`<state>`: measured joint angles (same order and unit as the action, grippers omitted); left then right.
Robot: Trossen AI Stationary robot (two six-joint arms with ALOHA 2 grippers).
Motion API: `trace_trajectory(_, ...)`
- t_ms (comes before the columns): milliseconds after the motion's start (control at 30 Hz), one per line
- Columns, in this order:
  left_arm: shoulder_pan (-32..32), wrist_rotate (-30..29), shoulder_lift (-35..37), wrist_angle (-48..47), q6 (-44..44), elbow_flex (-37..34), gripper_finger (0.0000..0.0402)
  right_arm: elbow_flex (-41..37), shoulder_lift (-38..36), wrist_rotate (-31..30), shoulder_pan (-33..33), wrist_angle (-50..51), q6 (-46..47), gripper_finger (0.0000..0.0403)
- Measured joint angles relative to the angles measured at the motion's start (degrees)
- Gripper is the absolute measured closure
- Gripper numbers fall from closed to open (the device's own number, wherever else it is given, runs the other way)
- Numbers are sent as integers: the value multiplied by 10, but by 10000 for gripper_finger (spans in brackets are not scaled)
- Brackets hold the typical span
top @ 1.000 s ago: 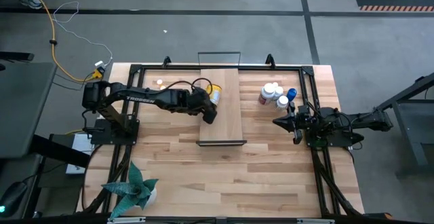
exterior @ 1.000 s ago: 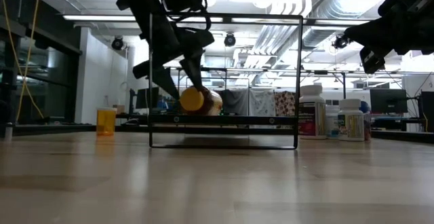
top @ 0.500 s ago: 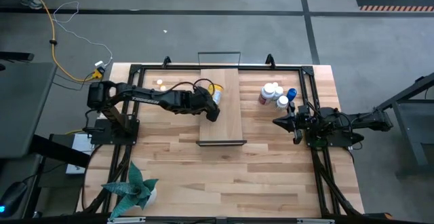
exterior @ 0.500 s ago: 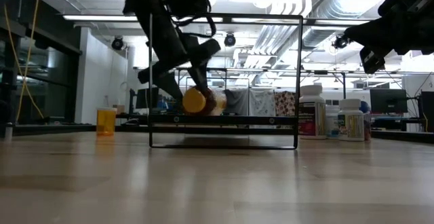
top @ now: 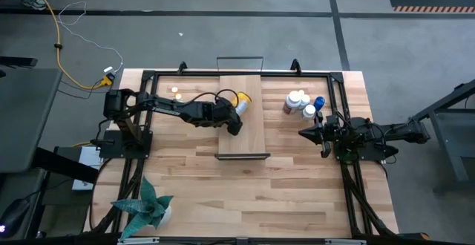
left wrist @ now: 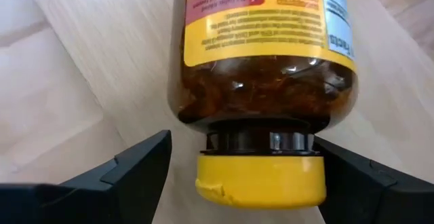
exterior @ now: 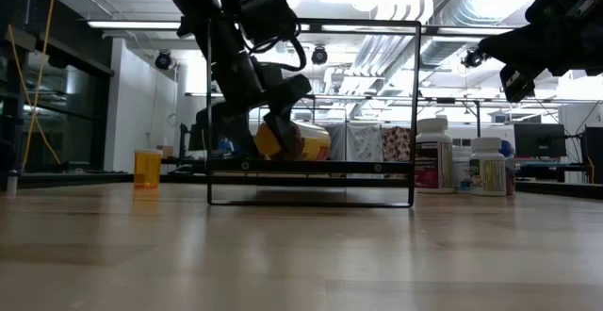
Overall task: Pick and place medicine bottles onto shelf by color
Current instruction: Put the big yellow medicine bottle on the shelf
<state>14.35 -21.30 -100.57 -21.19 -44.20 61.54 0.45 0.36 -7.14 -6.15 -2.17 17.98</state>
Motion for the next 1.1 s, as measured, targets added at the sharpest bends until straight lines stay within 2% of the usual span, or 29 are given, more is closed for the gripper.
trace_trajectory(367, 18, -12, 2, 0, 66, 0, 102, 0, 0, 0, 0, 0, 0, 402)
trace_trajectory(500, 19, -12, 2, 0, 70, 0, 128, 0, 0, 0, 0, 0, 0, 402)
trace_trajectory(700, 19, -8, 3, -5, 87, 0, 198, 0, 0, 0, 0, 0, 0, 402)
trace_trajectory(867, 19, -2, 16, -26, 96, 0, 201, 0, 0, 0, 0, 0, 0, 402)
trace_trajectory(1000, 21, 5, 50, -73, 111, 8, 201, 0, 0, 0, 0, 0, 0, 402)
trace_trajectory(1100, 22, 4, 81, -156, 130, 40, 201, 0, 2, 1, 0, 0, 0, 402)
